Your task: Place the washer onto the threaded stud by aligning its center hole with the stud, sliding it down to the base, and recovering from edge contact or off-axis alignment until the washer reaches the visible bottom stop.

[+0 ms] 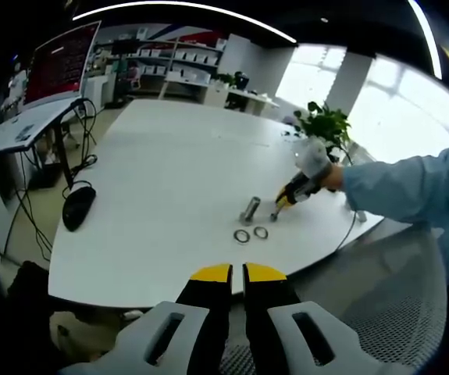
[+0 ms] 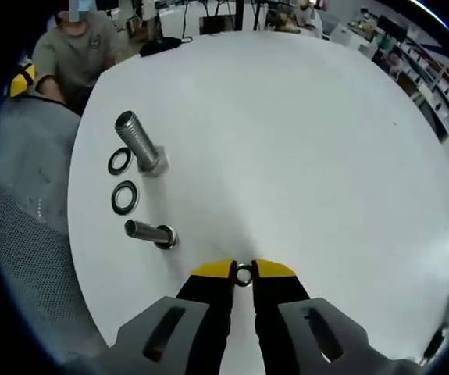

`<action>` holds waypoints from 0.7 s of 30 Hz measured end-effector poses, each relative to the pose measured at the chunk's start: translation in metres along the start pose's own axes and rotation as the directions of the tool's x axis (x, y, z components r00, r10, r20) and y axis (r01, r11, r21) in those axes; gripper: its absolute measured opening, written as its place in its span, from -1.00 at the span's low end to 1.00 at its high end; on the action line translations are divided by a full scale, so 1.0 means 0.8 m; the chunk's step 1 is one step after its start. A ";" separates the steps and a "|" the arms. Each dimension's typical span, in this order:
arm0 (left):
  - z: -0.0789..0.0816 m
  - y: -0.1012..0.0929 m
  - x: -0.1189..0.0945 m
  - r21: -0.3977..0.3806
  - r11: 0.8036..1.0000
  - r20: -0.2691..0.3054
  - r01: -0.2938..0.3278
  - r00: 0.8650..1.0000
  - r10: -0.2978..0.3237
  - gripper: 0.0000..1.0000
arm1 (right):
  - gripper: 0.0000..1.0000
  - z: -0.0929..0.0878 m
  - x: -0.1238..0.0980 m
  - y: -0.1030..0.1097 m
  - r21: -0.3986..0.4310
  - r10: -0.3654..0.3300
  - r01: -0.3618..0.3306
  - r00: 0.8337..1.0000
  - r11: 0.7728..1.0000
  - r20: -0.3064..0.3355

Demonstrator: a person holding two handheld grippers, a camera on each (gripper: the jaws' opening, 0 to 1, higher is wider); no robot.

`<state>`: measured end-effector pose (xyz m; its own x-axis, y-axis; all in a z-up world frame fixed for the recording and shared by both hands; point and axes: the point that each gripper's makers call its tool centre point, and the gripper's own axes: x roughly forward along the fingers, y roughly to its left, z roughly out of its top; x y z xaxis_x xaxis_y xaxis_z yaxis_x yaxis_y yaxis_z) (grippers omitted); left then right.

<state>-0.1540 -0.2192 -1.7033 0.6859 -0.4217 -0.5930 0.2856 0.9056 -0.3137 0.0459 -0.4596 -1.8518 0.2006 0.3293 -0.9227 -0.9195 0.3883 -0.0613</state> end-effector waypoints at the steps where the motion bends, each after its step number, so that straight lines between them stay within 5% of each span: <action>1: 0.000 0.000 0.000 0.000 1.000 0.000 0.000 1.000 0.000 -0.94 | -0.77 -0.001 0.000 0.001 0.005 0.002 -0.002 1.000 1.000 -0.003; 15: 0.002 0.000 -0.001 -0.001 1.000 0.013 0.000 1.000 0.000 -0.94 | -0.83 -0.018 -0.006 0.027 -0.041 0.056 -0.057 0.998 0.998 -0.028; 18: 0.002 0.000 -0.001 -0.002 1.000 0.014 0.000 1.000 0.000 -0.94 | -0.68 -0.024 -0.010 0.036 -0.089 0.122 -0.127 0.990 0.988 -0.067; 21: 0.001 0.000 -0.001 -0.001 1.000 0.009 0.001 1.000 -0.001 -0.94 | -0.51 -0.019 -0.017 0.030 -0.111 0.089 -0.091 0.996 0.990 -0.030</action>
<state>-0.1535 -0.2190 -1.7022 0.6917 -0.4221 -0.5860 0.2853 0.9051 -0.3152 0.0159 -0.4680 -1.8469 0.1080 0.3363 -0.9355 -0.9659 0.2584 -0.0186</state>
